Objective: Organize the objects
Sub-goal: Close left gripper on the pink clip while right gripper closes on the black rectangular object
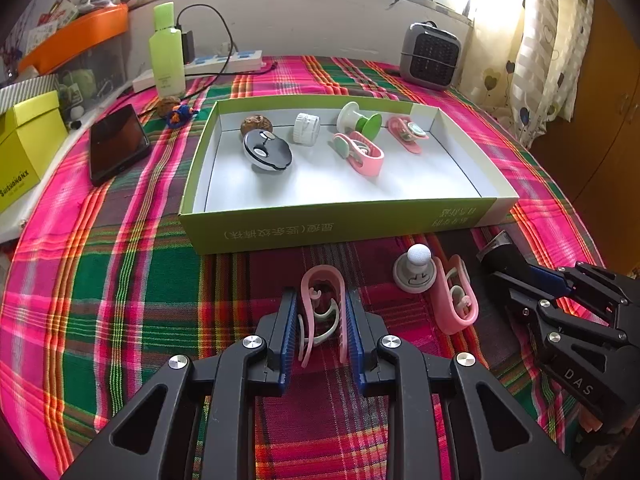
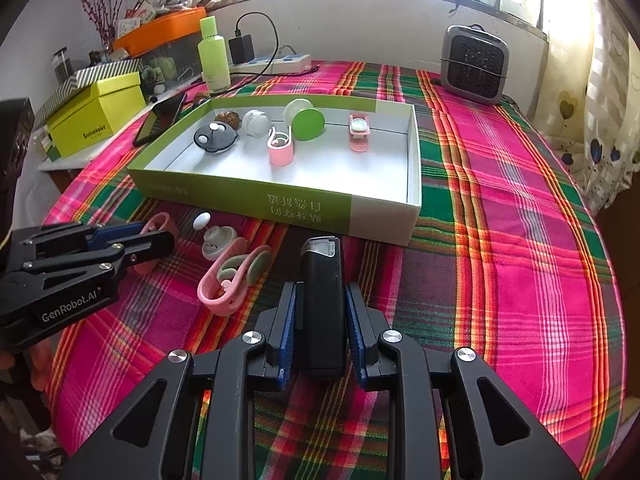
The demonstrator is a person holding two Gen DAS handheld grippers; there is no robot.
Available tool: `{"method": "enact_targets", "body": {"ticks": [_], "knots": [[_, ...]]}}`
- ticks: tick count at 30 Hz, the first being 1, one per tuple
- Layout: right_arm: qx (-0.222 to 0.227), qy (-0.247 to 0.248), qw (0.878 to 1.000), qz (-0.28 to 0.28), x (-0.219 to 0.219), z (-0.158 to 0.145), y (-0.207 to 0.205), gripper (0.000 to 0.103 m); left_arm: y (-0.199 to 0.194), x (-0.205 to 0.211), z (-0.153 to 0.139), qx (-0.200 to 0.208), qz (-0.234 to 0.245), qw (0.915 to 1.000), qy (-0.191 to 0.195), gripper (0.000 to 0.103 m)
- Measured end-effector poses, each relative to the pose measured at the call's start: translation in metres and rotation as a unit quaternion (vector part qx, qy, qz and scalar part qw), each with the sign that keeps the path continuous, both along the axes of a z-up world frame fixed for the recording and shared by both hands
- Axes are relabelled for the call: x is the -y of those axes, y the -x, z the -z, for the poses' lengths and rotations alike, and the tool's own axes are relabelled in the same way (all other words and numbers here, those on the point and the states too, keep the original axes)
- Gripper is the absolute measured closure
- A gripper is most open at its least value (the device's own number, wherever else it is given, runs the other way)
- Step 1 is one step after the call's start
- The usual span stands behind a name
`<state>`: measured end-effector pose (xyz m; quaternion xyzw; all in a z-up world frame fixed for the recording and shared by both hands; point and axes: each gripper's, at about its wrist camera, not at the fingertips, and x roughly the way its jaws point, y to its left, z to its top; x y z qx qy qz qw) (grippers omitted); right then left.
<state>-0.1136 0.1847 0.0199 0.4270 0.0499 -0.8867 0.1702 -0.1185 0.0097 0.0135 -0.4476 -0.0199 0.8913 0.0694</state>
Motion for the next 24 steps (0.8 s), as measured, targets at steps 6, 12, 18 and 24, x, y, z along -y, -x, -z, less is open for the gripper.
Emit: {"method": "enact_targets", "body": {"ticks": [6, 12, 18, 24], "knots": [[0.011, 0.032, 0.999, 0.003, -0.005, -0.003, 0.002, 0.078, 0.0, 0.0, -0.001, 0.0, 0.0, 1.0, -0.003, 0.082], [0.009, 0.031, 0.999, 0.002, -0.003, -0.004, 0.0, 0.078, -0.002, 0.0, -0.004, -0.007, 0.001, 1.0, -0.007, 0.082], [0.008, 0.031, 0.999, -0.002, 0.001, -0.005, 0.0, 0.078, -0.004, 0.0, -0.006, -0.012, 0.002, 0.9999, -0.009, 0.082], [0.008, 0.042, 0.999, -0.003, 0.0, -0.01, -0.001, 0.078, -0.005, -0.002, -0.014, -0.023, 0.008, 0.9997, -0.01, 0.082]]}}
